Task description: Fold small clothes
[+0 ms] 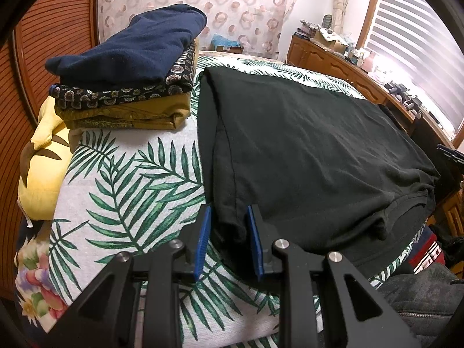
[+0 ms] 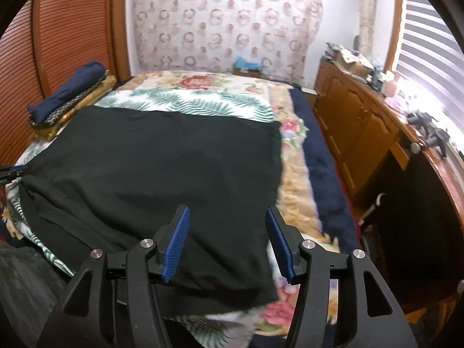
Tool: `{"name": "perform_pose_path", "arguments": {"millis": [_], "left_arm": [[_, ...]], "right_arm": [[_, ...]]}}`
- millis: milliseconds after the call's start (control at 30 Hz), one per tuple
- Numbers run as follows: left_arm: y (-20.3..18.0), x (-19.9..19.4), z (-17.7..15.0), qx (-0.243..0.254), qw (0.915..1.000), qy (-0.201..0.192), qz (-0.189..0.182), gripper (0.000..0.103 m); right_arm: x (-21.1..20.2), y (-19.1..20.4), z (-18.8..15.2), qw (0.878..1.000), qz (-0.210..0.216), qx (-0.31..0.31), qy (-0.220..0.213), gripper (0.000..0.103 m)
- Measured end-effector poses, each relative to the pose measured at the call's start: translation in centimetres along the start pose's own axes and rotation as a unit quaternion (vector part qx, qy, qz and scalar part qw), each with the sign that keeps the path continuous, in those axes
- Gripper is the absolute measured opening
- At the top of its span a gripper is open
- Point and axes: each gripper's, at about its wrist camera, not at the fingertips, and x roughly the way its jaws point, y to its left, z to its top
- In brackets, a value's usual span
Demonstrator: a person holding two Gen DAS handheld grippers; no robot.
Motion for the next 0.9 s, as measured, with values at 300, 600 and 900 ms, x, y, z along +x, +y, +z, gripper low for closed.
{"name": "perform_pose_path", "arguments": {"millis": [300, 600, 900], "left_arm": [[0.0, 0.2, -0.3, -0.003, 1.0000, 0.000, -0.002, 0.024], [0.0, 0.2, -0.3, -0.004, 1.0000, -0.001, -0.002, 0.024], [0.0, 0.2, -0.4, -0.005, 1.0000, -0.002, -0.002, 0.024]], "right_arm": [[4.9, 4.8, 0.2, 0.998, 0.060, -0.022, 0.018, 0.056], [7.5, 6.5, 0.0, 0.997, 0.076, -0.015, 0.020, 0.056], [8.7, 6.2, -0.8, 0.998, 0.066, -0.010, 0.018, 0.056]]}}
